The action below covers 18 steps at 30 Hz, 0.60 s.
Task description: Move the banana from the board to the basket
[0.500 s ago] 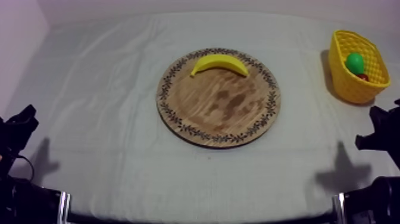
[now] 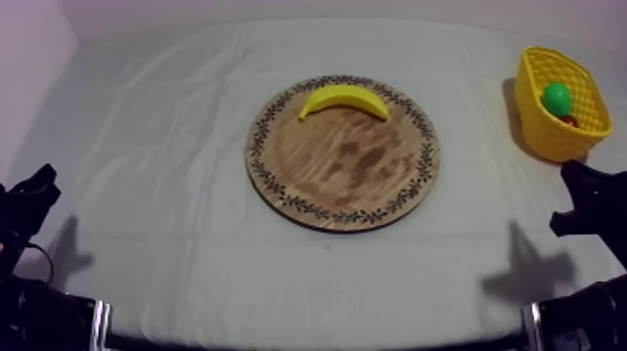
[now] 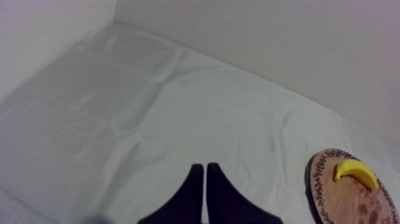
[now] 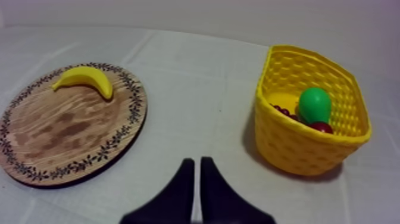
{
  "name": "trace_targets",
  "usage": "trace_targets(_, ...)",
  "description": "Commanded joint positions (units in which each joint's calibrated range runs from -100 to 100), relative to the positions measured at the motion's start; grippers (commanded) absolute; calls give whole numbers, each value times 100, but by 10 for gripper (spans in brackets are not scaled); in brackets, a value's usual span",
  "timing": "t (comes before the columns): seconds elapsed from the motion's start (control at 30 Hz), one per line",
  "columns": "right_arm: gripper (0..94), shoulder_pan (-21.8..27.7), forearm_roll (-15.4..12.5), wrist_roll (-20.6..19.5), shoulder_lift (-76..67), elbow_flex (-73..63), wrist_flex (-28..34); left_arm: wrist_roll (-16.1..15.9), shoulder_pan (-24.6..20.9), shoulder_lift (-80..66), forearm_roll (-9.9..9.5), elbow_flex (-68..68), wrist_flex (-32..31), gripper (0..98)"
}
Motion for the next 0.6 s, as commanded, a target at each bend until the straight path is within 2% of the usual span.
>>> trace_targets(0.0,57,7,-246,234,36,4,-232,1,-2,3,1,4,-2,1)
trace_targets(0.1,90,-173,-597,542,422,-29,-816,1,-2,3,1,4,-2,1)
trace_targets(0.17,114,-346,-953,871,894,-212,-1217,1,-2,3,1,4,-2,1)
trace_targets(0.27,152,-571,-1393,1339,1759,-828,-1489,1,-2,3,1,4,-2,1)
trace_targets(0.4,173,-747,-1573,1599,2742,-2071,-1352,1,-2,3,1,4,-2,1)
trace_targets(0.57,189,-715,-1588,1748,3823,-4038,-542,1,-2,3,1,4,-2,1)
